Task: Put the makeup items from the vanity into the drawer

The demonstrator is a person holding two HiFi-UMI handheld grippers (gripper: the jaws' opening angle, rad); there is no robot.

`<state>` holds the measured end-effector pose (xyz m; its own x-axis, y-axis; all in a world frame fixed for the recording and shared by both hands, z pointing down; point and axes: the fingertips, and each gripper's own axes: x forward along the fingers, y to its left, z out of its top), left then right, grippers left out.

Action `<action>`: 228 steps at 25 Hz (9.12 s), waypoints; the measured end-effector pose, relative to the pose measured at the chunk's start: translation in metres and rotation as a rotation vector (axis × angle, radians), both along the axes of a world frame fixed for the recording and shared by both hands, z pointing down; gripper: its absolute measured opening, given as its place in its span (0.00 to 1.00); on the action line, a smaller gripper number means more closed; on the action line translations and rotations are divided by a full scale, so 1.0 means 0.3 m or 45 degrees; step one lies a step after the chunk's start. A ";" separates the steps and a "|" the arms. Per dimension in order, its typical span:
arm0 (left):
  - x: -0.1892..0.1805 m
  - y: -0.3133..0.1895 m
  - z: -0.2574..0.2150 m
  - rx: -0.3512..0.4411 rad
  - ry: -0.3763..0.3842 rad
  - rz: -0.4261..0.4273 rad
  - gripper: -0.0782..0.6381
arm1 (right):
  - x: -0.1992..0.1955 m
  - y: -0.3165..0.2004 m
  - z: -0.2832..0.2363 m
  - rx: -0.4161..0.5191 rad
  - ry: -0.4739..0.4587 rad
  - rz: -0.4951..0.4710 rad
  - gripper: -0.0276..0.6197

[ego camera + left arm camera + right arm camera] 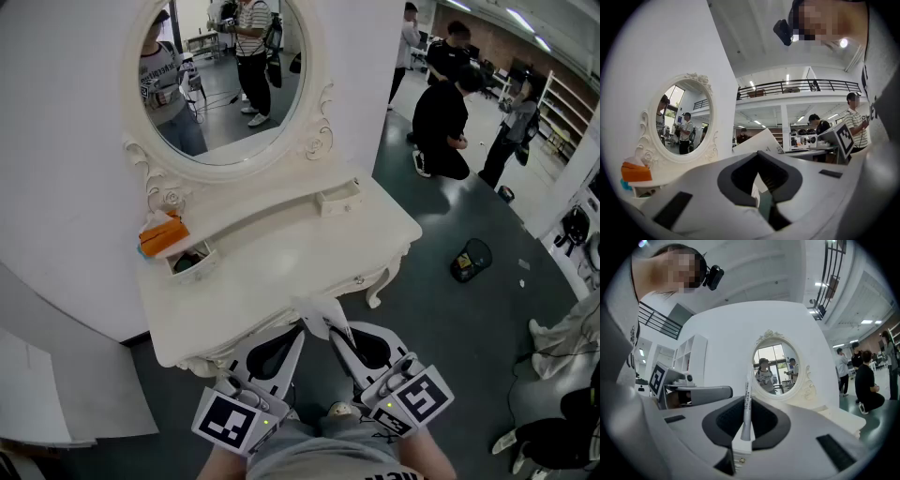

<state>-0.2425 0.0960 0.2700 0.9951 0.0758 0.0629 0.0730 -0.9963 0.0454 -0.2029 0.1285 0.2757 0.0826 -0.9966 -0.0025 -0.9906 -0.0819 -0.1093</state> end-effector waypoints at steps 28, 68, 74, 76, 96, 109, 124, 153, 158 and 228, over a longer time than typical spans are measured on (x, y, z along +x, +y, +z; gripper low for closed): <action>-0.079 -0.077 0.032 -0.022 0.015 0.107 0.14 | -0.093 -0.051 0.029 -0.018 0.021 0.132 0.11; 0.628 -0.047 0.006 0.034 0.099 -0.079 0.14 | 0.617 -0.041 0.028 -0.005 0.016 -0.068 0.11; 0.713 -0.004 0.017 0.032 0.071 -0.113 0.14 | 0.710 -0.003 0.031 0.010 0.011 -0.098 0.11; 0.736 0.009 0.018 0.037 0.071 -0.122 0.14 | 0.734 0.010 0.036 0.012 0.006 -0.108 0.11; 0.860 -0.025 0.044 -0.002 0.010 -0.102 0.14 | 0.858 -0.029 0.063 0.013 -0.035 -0.089 0.11; 0.966 -0.197 0.026 -0.009 0.030 0.006 0.14 | 0.950 -0.187 0.046 0.001 -0.014 0.018 0.11; 1.038 -0.416 0.061 -0.062 -0.017 0.090 0.14 | 1.020 -0.395 0.073 -0.042 -0.017 0.111 0.11; 0.993 -0.630 0.151 -0.140 -0.032 0.090 0.14 | 1.019 -0.598 0.126 -0.116 0.015 0.145 0.11; 0.998 -0.655 0.153 -0.148 -0.029 0.027 0.14 | 1.053 -0.624 0.131 -0.130 0.031 0.097 0.11; 1.202 -0.665 0.265 -0.196 -0.128 -0.836 0.14 | 1.418 -0.782 0.708 -0.646 0.790 -0.756 0.11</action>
